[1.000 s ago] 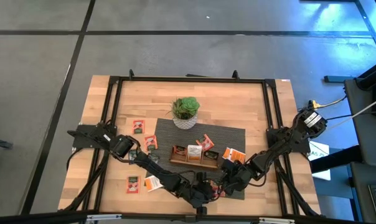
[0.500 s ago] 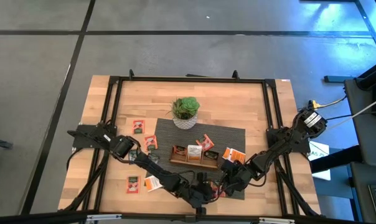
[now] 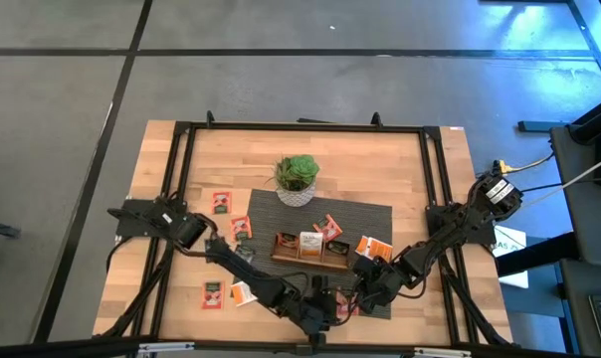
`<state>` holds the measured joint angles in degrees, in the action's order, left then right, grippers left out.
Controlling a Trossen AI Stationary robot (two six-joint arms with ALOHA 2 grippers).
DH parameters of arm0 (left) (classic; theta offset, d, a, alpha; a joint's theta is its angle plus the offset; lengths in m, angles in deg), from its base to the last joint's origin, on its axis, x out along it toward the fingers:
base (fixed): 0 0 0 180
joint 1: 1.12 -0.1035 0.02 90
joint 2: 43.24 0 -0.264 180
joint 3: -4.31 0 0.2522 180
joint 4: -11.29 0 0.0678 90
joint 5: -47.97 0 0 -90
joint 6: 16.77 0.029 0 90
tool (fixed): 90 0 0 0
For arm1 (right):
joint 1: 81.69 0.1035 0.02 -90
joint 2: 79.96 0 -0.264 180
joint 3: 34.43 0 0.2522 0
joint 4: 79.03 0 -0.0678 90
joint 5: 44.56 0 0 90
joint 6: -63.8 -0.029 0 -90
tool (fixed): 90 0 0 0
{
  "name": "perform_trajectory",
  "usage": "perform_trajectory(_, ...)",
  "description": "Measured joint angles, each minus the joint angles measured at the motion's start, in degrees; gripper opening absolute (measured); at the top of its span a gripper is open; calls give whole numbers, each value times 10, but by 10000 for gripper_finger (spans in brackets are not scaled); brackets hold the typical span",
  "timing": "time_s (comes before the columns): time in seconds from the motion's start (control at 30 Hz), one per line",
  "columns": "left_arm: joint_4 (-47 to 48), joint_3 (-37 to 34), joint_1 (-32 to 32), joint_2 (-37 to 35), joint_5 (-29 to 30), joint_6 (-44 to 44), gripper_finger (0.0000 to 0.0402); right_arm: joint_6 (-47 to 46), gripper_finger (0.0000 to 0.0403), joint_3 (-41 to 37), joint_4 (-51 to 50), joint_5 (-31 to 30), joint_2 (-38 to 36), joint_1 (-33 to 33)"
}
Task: Pick & Place Tea
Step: Put the orange tea bag into the left section of the wooden organizer
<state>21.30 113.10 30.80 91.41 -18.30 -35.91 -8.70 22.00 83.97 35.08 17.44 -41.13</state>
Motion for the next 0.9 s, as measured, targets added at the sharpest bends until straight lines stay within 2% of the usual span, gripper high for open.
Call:
perform_trajectory(0.2, 61, -23, 36, -73, 118, 24, 191, 10, 2, 0, 0, 0, 0, 0)
perform_trajectory(0.33, 72, -77, 66, -142, 199, 4, 190, 17, 2, 0, 1, -1, 0, 0)
perform_trajectory(0.57, 19, -199, 120, -244, 212, -71, 189, 48, 2, 22, 2, -3, 0, 0)
perform_trajectory(0.73, -55, -250, 159, -281, 236, -48, 191, 84, 2, 57, -12, -19, 0, 0)
perform_trajectory(0.9, -64, -255, 188, -308, 280, -11, 189, 121, 2, 108, -73, -47, 0, 0)
